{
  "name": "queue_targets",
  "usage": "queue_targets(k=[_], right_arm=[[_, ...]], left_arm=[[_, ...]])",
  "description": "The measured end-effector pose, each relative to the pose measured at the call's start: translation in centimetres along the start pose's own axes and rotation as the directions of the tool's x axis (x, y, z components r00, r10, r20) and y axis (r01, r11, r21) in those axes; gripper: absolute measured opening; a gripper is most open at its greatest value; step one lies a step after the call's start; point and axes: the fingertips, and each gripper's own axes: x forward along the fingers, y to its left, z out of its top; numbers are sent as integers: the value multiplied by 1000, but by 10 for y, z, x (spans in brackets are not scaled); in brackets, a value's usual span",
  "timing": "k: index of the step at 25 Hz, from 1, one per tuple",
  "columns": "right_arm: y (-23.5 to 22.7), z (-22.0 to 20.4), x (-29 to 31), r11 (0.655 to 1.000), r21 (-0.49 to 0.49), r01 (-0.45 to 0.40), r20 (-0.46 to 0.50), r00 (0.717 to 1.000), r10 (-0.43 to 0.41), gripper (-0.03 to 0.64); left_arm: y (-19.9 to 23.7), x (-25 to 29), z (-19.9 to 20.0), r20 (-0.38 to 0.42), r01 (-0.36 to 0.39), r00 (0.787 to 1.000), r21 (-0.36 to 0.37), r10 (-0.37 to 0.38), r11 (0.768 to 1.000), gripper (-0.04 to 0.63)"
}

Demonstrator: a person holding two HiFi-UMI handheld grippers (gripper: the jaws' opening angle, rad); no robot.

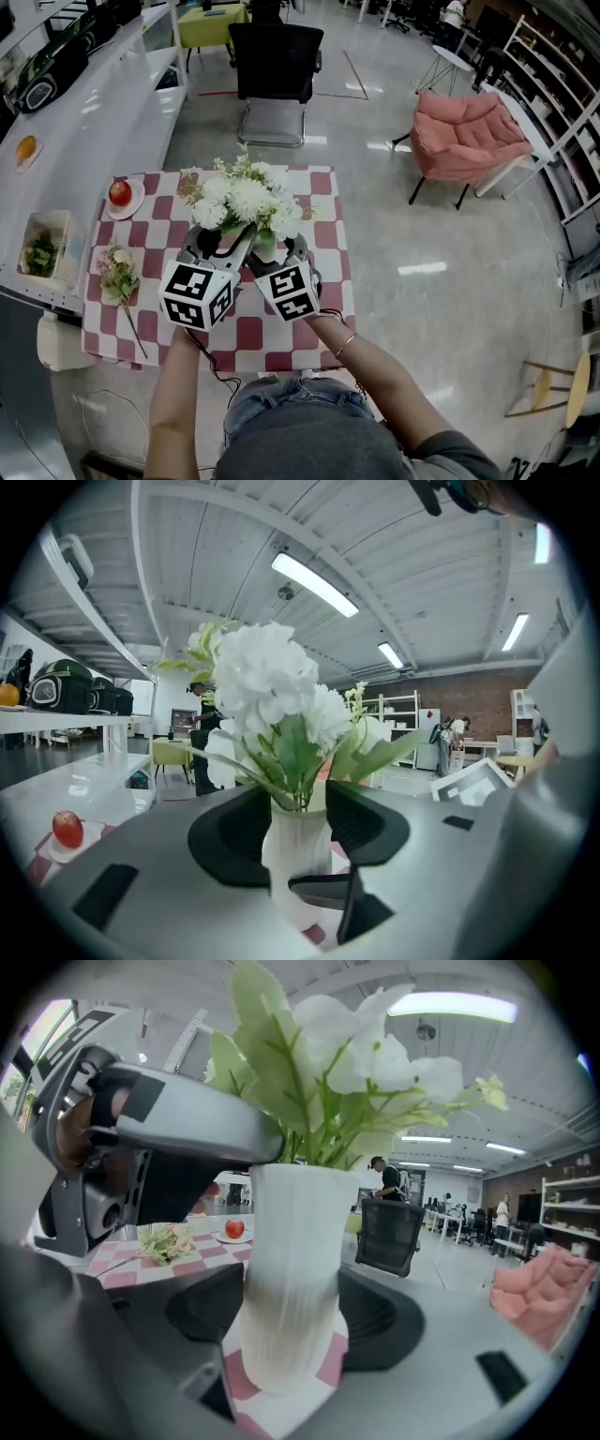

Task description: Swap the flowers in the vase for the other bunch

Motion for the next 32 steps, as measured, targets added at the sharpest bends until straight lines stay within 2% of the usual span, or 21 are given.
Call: queue_targets(k=[9,23,32], right_arm=[[-1,-1,-2,1000,9,0,2,1000,0,322],[-1,-11,-4,1000,-6,-3,-38,999,3,322],[4,-21,-12,1000,-1,-26,-54,998,26,322]], left_arm=[[4,-11,-5,-10,-40,999,1,40,999,208],[10,-29,-30,-34,-94,995,-102,91,990,209],[10,-39,-42,-51,-134,990,-141,128,981,209]])
